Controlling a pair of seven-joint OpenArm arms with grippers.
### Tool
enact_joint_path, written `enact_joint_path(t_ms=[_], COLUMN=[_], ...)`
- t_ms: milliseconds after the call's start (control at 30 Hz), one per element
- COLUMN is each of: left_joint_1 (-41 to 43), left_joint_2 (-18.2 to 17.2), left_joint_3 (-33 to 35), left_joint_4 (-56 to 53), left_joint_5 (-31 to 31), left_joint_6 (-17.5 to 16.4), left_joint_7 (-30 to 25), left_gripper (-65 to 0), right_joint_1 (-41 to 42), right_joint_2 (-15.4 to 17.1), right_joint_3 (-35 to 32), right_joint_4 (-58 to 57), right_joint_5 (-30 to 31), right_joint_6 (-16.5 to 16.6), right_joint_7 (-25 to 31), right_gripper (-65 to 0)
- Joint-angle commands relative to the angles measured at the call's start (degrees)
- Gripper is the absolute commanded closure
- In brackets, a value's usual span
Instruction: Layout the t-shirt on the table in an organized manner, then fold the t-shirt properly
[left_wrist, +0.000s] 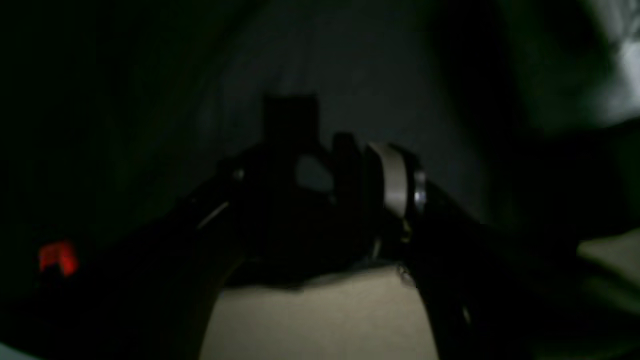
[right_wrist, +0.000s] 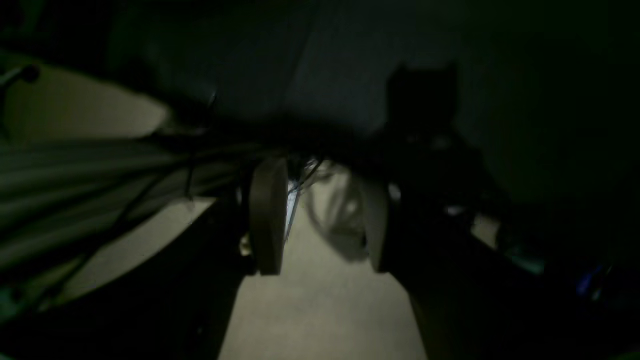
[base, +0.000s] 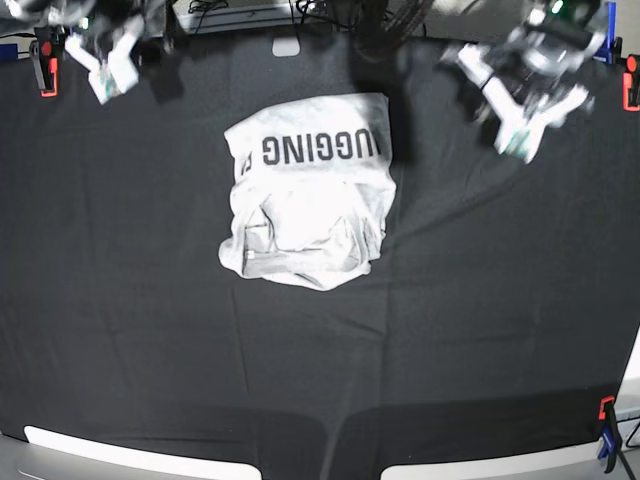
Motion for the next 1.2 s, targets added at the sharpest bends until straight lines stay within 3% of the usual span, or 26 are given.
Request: enact_joint_path(t_ms=[0,267,400,533,600,667,800,900,1033,1167], left_joint_1=[2.6,20.1,22.6,15.8,9.7,3.1,-9.6,-17.7,-23.9,-24.8], left_joint_2=[-0.3,-0.2,-0.2,0.0,0.4,1.6,5.5,8.1,10.5,11.6], left_joint_3=[-1.0,-2.9,-2.9,-2.6,-1.7,-0.7,0.2,0.2,0.2,0.2], left_joint_4=[1.1,0.7,-8.5,-30.6,-44.6,-58.8,-83.9,-98.8,-109.3,-109.8], left_joint_5=[0.1,0.2,0.0,-1.8,-1.2,0.9,6.9,10.9,10.9,10.7], left_joint_6=[0.4,-1.1,-10.2,-22.3,-28.0,-30.4,-30.5,-29.8,-26.6,-25.7], left_joint_7=[-0.7,-4.3,-14.1,-23.4,-30.7,-38.0,-48.0,-55.5,-61.7,-61.3], left_gripper=[-26.6,-26.6,-26.6,-26.6,-26.6,-26.6,-26.6,-26.6,-26.6,-26.6], right_joint_1=[-2.4,-14.3,-15.4,-13.8,-12.3,-9.6,-0.2,9.5,22.5,31.8], right_joint_2=[0.3,0.2,0.2,2.6,5.2,8.2,13.0,13.3,11.3,8.9], right_joint_3=[0.3,0.3,-0.1,-4.5,-8.7,-13.7,-23.8,-30.7,-38.8,-44.0], right_joint_4=[1.0,0.9,-1.5,-10.7,-18.0,-26.6,-47.0,-63.9,-87.3,-104.7], right_joint_5=[0.7,3.6,3.4,3.1,-0.4,-7.0,-16.5,-21.2,-26.7,-27.1], right_joint_6=[0.3,0.3,0.3,0.3,0.3,0.3,0.3,-0.2,-10.3,-15.8], right_joint_7=[0.7,0.9,2.9,5.7,9.1,15.2,30.5,40.7,50.0,54.2], right_gripper=[-24.2,-24.2,-24.2,-24.2,-24.2,-24.2,-24.2,-24.2,-24.2,-24.2])
